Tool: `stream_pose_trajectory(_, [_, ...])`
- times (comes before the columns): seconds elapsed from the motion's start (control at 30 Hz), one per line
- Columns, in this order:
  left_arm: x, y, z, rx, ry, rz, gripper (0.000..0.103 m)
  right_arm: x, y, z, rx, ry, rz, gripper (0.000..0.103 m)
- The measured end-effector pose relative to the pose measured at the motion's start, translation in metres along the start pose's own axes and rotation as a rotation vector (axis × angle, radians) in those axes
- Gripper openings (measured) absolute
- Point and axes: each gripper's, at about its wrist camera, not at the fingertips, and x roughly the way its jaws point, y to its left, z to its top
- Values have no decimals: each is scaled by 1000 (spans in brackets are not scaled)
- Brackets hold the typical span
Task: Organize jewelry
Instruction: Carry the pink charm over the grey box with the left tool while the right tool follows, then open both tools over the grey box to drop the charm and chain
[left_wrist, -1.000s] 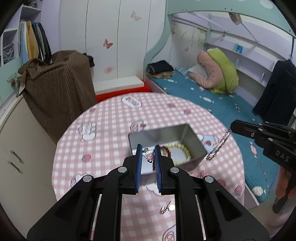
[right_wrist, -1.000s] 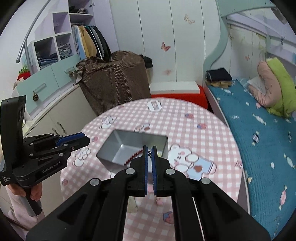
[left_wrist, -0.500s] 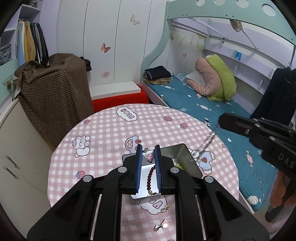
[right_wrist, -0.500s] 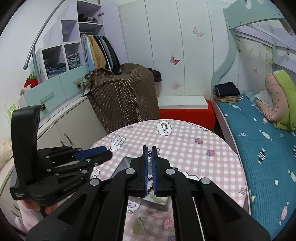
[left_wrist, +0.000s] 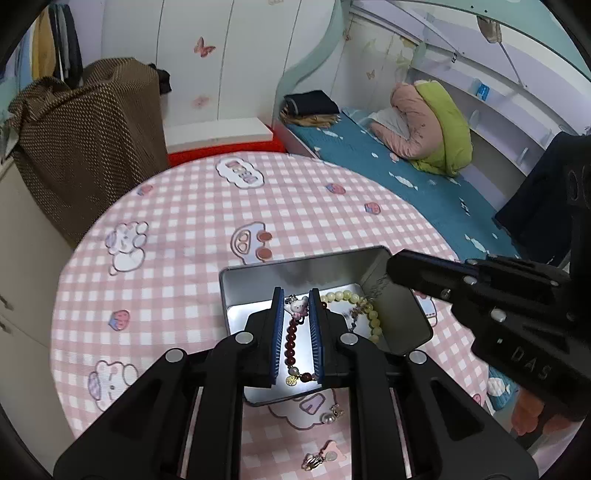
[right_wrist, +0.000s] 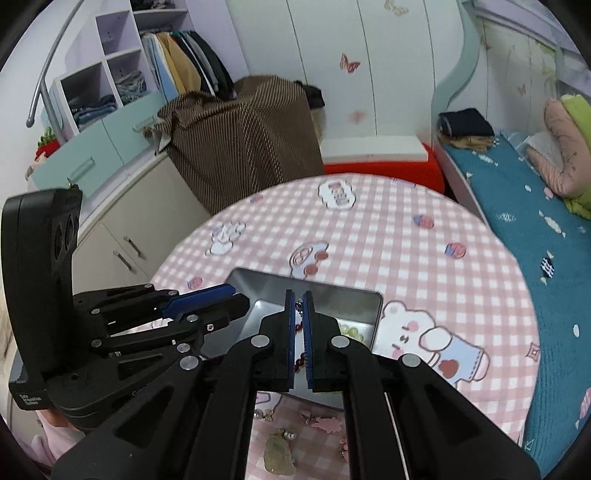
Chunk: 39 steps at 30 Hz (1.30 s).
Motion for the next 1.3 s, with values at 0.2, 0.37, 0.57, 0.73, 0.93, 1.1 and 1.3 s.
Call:
stream_pose_trajectory(0.2, [2, 1, 0, -14, 16, 5, 49, -6, -2, 1, 22, -6, 19, 17])
stream_pose_trajectory(0.37, [-18, 7, 4, -30, -30, 29, 61, -23, -7, 5, 32, -61, -66, 58])
stream_pose_trajectory(0.57, [-26, 10, 1, -45, -29, 57, 61, -29, -10, -2, 55, -59, -74, 58])
stream_pose_trajectory(0.73, [-33, 8, -4, -29, -31, 80, 61, -38, -8, -5, 48, -74, -80, 59])
stream_pose_trajectory(0.93, [-44, 4, -18, -11, -34, 92, 70, -48, -8, -19, 41, -77, -98, 59])
stream_pose_trajectory(1.1, [-50, -5, -35, 31, -19, 117, 74, -52, -7, -37, 33, -60, -108, 59])
stream_pose_trajectory(1.3, [-48, -16, -66, 76, 22, 103, 81, -52, -10, -60, 34, -23, -107, 59])
